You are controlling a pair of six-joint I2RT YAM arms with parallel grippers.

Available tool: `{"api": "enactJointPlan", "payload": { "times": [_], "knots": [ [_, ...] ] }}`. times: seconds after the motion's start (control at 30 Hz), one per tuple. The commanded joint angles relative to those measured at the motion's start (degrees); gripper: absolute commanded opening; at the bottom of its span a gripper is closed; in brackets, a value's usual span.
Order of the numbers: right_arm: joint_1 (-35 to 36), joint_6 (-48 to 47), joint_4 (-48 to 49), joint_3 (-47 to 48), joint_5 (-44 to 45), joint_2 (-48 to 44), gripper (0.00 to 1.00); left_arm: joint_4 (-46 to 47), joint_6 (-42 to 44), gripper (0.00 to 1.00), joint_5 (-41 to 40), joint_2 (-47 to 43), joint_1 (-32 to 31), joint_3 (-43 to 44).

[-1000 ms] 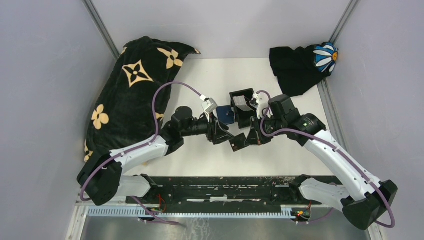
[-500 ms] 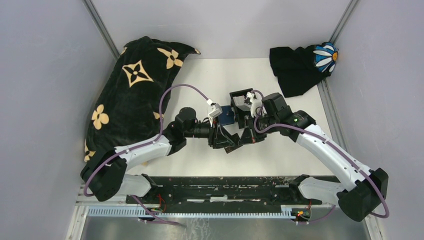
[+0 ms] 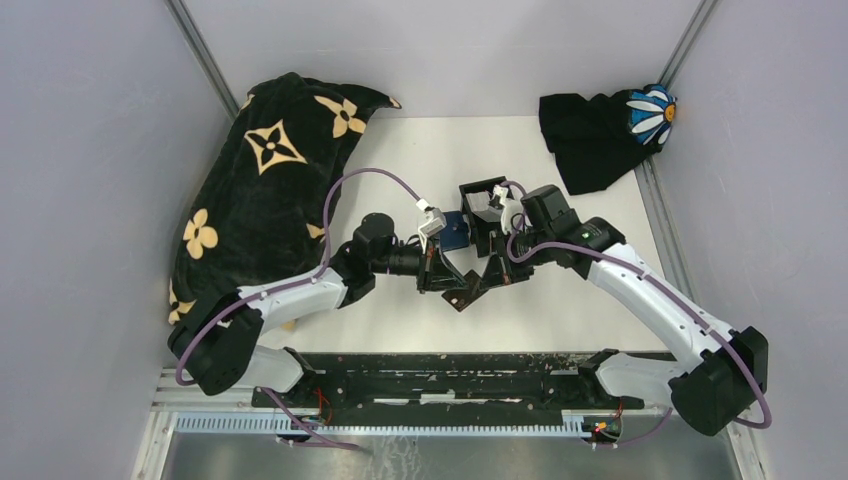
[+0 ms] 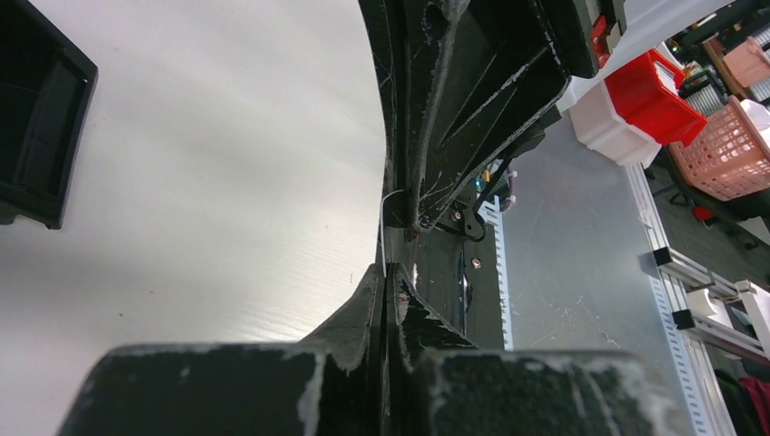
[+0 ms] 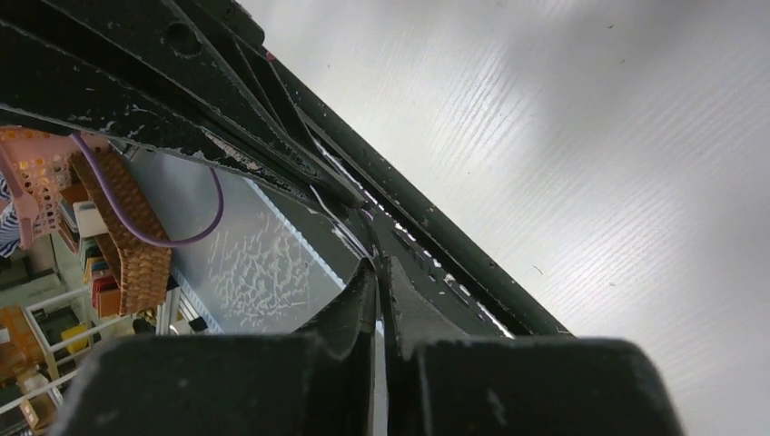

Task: Put the credit cards into the card holder
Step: Pick up the credit card from the storage box.

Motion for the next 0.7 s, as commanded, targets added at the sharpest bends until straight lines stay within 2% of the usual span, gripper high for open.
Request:
{"api": "enactJointPlan", "payload": {
  "times": [0.0,0.13,0.2,0.4,0.53,0.67],
  "knots": [
    [-0.7,1.4,8.1,1.8,2.1,0.3,0.11,-0.9,1.5,0.03,-2.6,0.4,-0.7,2.2],
    [-0.7,0.9,11.0,1.0,10.0,-0.8,0.45,-3.7,2.6,0.03,-19.4,-1.8,-0.7,0.8],
    [-0.7,0.4,12.6,1.3,12.7,0.1,0.49,-3.6,1.8,0.03,-27.7,-2.6,-0.7,0.1],
    [-0.7,-0.2,17.7,4.2,19.1,7.0,0.47,-1.8,-1.6,0.03,-42.3,-1.4,-0.7,0.0],
    [0.3,-1.6,19.5,8.4,22.6,13.8,0.35,-0.5,-4.3,0.03,-50.1,-0.7,-0.4,-0.5],
    [2.4,-3.5,19.5,14.5,26.9,22.1,0.23,0.1,-6.5,0.03,-54.0,1.1,0.7,0.0]
  ]
}}
